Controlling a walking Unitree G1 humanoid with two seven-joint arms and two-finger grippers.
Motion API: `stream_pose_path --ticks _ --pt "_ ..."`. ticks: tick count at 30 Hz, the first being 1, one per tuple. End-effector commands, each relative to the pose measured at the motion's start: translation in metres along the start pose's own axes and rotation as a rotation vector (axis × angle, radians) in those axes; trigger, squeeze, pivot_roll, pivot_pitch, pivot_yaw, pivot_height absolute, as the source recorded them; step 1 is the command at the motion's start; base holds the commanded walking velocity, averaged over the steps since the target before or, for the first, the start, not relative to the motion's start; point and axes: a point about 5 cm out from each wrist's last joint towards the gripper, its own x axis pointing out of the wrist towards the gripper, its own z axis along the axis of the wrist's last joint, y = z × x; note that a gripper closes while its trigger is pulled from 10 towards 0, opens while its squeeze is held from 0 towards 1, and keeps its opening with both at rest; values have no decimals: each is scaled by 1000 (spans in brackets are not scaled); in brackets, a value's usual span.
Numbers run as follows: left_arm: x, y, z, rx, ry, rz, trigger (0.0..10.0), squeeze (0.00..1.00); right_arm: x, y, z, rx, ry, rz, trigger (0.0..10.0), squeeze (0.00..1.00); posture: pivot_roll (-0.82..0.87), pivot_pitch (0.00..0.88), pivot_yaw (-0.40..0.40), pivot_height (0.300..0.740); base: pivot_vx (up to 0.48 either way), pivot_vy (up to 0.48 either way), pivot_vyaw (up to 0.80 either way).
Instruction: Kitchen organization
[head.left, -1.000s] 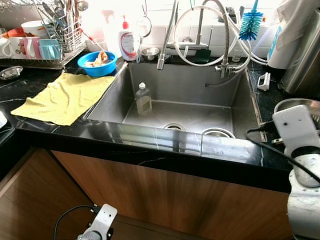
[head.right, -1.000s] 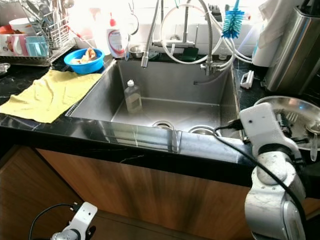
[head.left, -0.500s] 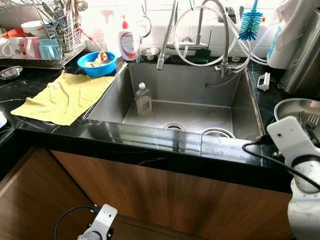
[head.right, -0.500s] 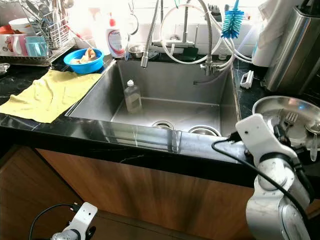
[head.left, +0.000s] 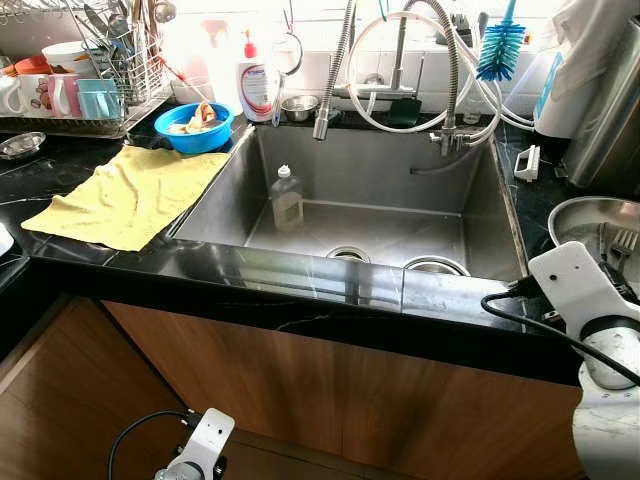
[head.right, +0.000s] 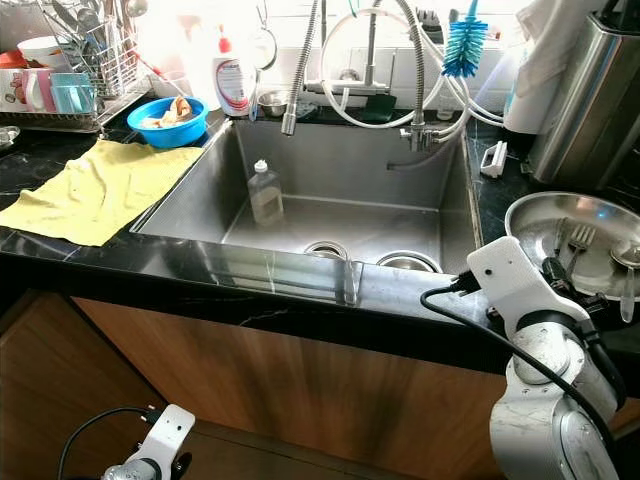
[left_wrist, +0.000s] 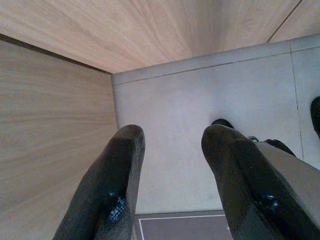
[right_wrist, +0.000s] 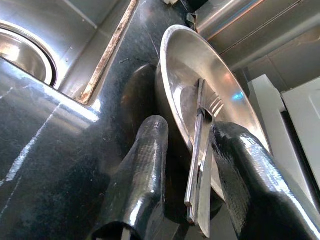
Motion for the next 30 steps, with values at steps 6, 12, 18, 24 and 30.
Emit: stream_pose_path --ticks 6,12,18,24,30 --pt "-1 2 -6 5 25 6 10000 0 -1 -2 -1 -3 6 -3 10000 0 -144 0 54 740 0 0 0" --pt "-1 2 -5 6 23 5 10000 0 -1 -3 -1 -3 9 -2 0 0 -145 0 54 740 0 0 0" --pt "-1 2 -6 5 24 4 10000 0 -1 -3 -3 -6 16 -6 8941 0 -144 0 54 740 0 0 0" --pt "-1 2 -6 5 26 5 10000 0 -1 -4 -3 -7 14 -8 10000 0 -143 0 55 740 0 0 0" --pt "-1 2 -6 6 25 5 10000 0 -1 -5 -2 -6 7 -14 10000 71 -144 0 55 740 0 0 0"
